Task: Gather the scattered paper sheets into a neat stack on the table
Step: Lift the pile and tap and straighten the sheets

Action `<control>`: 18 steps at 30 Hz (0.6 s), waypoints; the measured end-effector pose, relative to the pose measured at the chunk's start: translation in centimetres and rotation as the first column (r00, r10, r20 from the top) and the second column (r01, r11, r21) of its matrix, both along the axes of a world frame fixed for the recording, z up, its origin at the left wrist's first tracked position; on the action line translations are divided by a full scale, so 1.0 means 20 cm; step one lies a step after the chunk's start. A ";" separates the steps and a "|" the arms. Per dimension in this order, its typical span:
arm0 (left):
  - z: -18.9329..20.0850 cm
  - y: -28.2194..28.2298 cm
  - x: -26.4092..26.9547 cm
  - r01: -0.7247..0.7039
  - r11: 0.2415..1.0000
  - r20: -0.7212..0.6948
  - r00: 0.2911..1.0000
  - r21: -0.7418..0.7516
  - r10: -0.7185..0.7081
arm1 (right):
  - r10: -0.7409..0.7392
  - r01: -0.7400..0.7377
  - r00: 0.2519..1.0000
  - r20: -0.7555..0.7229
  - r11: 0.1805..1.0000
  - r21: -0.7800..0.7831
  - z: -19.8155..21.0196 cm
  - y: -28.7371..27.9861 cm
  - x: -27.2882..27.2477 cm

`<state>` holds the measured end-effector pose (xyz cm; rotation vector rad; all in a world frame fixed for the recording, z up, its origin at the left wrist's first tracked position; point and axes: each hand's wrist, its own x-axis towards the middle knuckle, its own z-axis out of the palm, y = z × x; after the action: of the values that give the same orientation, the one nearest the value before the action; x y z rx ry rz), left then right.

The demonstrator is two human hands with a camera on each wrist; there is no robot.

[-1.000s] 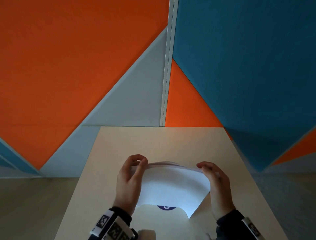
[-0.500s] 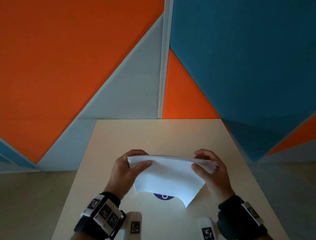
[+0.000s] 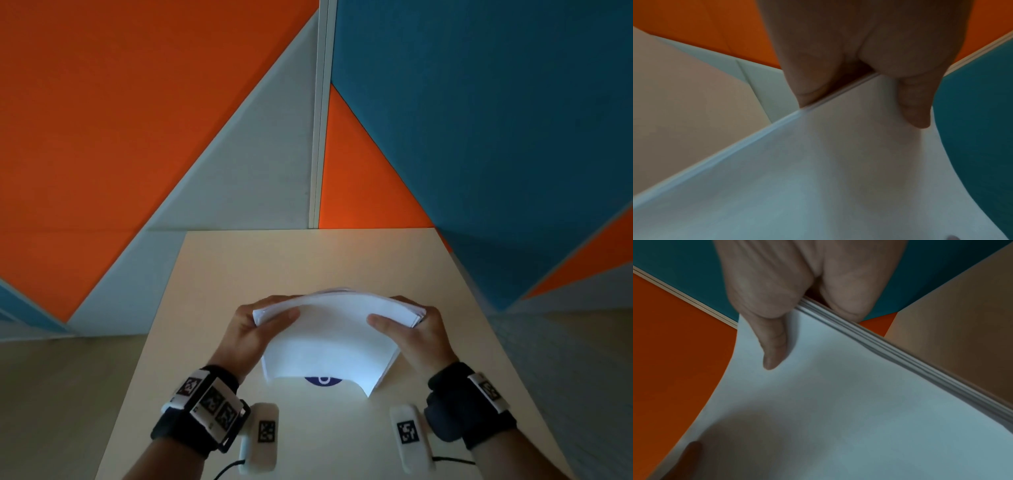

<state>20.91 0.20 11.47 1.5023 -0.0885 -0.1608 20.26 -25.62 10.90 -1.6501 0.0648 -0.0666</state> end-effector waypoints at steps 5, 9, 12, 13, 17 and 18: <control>0.02 0.02 -0.03 0.027 1.000 -0.029 0.999 0.000 -0.027 | 0.023 -0.022 1.000 0.010 0.999 -0.033 -0.02 -0.03 0.01; 0.01 0.01 -0.02 0.000 1.000 -0.043 0.999 -0.012 -0.001 | 0.055 -0.055 0.998 -0.032 0.998 -0.002 -0.02 -0.03 -0.01; 0.03 0.02 0.00 0.011 0.999 0.012 1.000 0.031 -0.011 | 0.060 -0.060 0.998 -0.035 0.998 -0.008 0.00 -0.03 0.00; 0.04 0.02 0.00 0.013 0.999 0.032 0.999 0.046 -0.014 | 0.063 -0.064 0.997 -0.033 0.998 -0.011 0.00 -0.03 0.00; 0.04 0.02 -0.02 -0.004 0.999 0.058 0.998 0.035 0.002 | 0.080 -0.080 0.996 -0.029 0.997 -0.021 0.01 -0.05 -0.01; 0.03 0.02 -0.02 -0.007 1.000 0.054 0.999 0.031 0.006 | 0.084 -0.085 0.996 -0.029 0.996 -0.020 0.01 -0.05 -0.01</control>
<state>20.50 0.53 12.05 1.5377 -0.1247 -0.1171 20.03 -26.59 11.09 -1.6735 0.0161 0.0208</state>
